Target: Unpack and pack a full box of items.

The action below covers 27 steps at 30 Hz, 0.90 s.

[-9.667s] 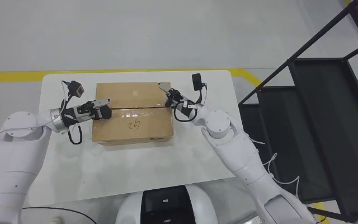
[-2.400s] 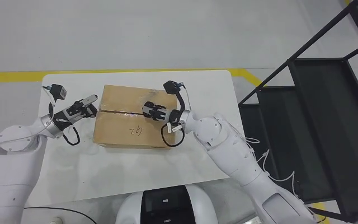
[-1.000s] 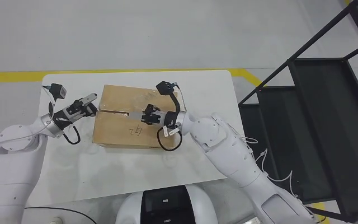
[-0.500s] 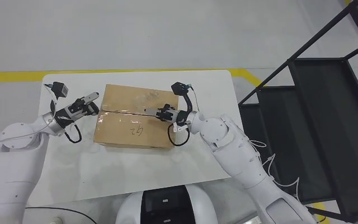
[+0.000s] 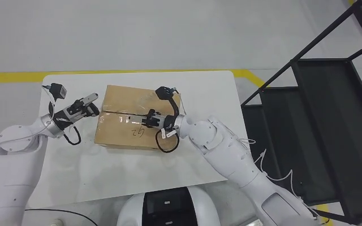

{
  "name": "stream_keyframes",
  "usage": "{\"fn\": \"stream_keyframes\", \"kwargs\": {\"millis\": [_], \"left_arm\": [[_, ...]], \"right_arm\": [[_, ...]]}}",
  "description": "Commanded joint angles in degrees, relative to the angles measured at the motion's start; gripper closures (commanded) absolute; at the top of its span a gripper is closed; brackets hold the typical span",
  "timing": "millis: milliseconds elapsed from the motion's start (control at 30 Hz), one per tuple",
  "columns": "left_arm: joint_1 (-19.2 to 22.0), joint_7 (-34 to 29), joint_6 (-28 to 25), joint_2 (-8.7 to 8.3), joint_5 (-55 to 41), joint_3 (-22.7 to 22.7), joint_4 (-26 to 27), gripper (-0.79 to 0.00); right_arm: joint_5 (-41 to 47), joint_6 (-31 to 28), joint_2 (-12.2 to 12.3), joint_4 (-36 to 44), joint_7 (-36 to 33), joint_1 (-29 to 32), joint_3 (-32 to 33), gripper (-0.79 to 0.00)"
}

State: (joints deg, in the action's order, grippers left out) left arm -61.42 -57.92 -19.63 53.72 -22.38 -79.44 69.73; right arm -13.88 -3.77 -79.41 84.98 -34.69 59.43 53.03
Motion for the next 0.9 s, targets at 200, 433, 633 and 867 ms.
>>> {"fn": "stream_keyframes", "kwargs": {"millis": [200, 433, 633, 867], "left_arm": [[0.7, 1.0, -1.3, 0.42, 0.1, 1.2, -1.3, -0.785], [3.2, 3.5, -2.1, 1.23, 5.6, 5.0, -4.8, -0.785], [5.0, 1.0, -3.3, 2.55, 0.8, 8.6, -6.2, -0.785], [7.6, -3.3, -3.4, 4.54, -4.2, 14.2, -7.7, -0.785]], "right_arm": [[5.0, 0.4, 1.0, 4.4, -2.3, 2.8, 5.0, -0.785], [9.4, 3.2, 3.0, 13.8, -6.1, 9.7, 14.3, -0.785], [12.6, 4.8, 4.4, 18.8, -10.4, 13.6, 21.0, -0.785], [12.7, 6.7, 6.1, 20.2, -15.6, 17.3, 28.1, -0.785]]}}
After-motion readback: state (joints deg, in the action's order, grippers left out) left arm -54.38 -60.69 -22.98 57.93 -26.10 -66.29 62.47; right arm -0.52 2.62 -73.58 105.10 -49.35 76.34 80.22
